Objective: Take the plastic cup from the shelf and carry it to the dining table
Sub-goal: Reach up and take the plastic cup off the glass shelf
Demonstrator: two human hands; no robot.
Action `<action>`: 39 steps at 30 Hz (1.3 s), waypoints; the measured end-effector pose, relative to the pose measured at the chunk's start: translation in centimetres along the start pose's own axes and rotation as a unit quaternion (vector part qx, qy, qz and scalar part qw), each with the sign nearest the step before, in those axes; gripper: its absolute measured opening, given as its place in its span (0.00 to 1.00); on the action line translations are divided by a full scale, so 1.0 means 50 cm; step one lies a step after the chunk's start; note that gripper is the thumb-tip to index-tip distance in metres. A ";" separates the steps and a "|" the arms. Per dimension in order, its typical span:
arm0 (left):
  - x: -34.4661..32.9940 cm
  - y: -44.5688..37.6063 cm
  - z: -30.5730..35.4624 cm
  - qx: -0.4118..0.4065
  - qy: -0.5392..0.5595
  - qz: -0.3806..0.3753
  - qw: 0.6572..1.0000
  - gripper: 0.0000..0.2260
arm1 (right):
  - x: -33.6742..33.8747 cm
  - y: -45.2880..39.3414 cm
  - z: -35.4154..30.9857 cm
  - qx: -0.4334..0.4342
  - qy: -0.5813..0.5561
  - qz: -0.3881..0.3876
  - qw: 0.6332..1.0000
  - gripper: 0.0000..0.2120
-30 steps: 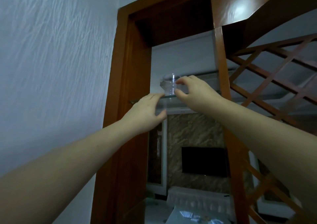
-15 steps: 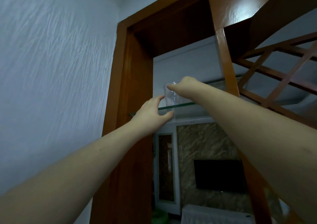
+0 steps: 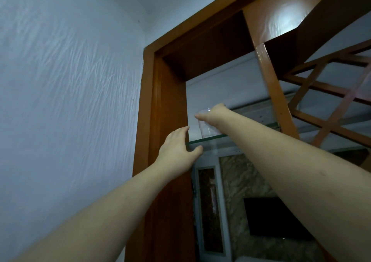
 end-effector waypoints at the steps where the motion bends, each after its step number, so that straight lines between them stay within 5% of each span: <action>1: 0.004 0.000 -0.004 0.014 0.008 0.000 1.000 0.34 | 0.000 0.013 -0.007 0.000 -0.004 0.002 1.000 0.42; 10: 0.018 0.028 -0.003 0.097 0.140 -0.031 0.985 0.36 | 0.013 0.060 -0.024 0.007 -0.017 0.009 1.000 0.35; 18: 0.045 0.057 0.021 0.097 0.285 -0.018 0.954 0.34 | 0.004 0.127 -0.037 0.025 -0.204 -0.124 0.971 0.31; 25: 0.081 0.100 -0.004 0.114 0.328 -0.045 0.937 0.26 | 0.017 0.197 -0.050 0.030 -0.214 -0.148 0.965 0.33; 30: 0.107 0.142 -0.014 0.098 0.360 -0.061 0.926 0.22 | 0.012 0.253 -0.062 0.044 -0.190 -0.165 0.967 0.13; 35: 0.130 0.187 -0.012 0.094 0.366 -0.064 0.924 0.22 | -0.006 0.311 -0.082 0.017 -0.204 -0.116 0.972 0.31; 39: 0.147 0.221 -0.013 0.100 0.385 -0.062 0.915 0.22 | -0.007 0.348 -0.098 0.003 -0.198 -0.105 0.975 0.24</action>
Point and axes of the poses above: each hand's wrist, its own y-axis away from the middle knuckle, its own x-axis out of the back of the hand, z = x × y, the point moved 3 cm from there along -y, towards the middle knuckle, and after that the axes turned 1 degree about z, right-handed, at the moved point
